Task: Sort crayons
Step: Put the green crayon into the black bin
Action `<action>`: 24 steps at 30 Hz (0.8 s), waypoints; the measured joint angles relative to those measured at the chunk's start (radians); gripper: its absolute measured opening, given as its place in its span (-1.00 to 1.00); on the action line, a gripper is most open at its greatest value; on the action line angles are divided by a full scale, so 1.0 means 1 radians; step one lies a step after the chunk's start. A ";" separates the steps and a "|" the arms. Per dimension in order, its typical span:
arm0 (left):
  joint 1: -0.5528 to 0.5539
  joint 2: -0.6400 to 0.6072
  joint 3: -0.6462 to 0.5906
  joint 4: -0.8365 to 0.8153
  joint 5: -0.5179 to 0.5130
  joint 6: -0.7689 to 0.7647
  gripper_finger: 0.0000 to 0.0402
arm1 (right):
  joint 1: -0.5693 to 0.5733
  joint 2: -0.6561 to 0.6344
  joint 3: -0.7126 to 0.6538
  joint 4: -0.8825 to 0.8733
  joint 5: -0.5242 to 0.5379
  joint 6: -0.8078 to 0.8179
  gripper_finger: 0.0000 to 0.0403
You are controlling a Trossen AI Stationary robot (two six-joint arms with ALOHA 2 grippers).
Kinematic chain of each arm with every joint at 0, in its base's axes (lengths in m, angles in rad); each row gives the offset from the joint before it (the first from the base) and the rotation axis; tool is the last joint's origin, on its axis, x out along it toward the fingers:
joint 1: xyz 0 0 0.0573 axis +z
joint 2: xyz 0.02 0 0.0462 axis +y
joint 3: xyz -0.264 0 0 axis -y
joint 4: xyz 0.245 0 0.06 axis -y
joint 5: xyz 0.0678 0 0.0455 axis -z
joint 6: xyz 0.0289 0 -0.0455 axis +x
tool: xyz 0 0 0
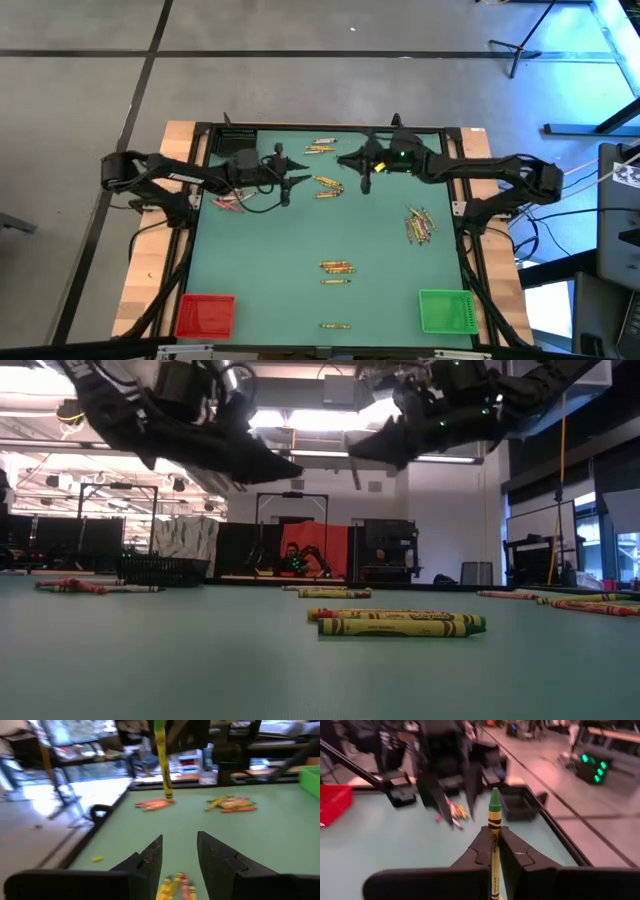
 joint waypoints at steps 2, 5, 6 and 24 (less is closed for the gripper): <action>-0.005 0.041 0.025 -0.001 0.033 -0.005 -0.46 | 0.030 0.032 0.000 0.063 -0.001 -0.007 -0.94; -0.012 0.086 0.055 -0.001 0.037 -0.012 -0.46 | 0.070 0.066 0.000 0.113 -0.007 -0.044 -0.94; -0.014 0.096 0.064 -0.001 0.037 -0.019 -0.46 | 0.080 0.074 0.000 0.120 -0.006 -0.049 -0.94; -0.069 0.109 0.118 0.000 -0.006 -0.023 -0.46 | 0.169 0.181 0.028 0.221 0.068 -0.106 -0.94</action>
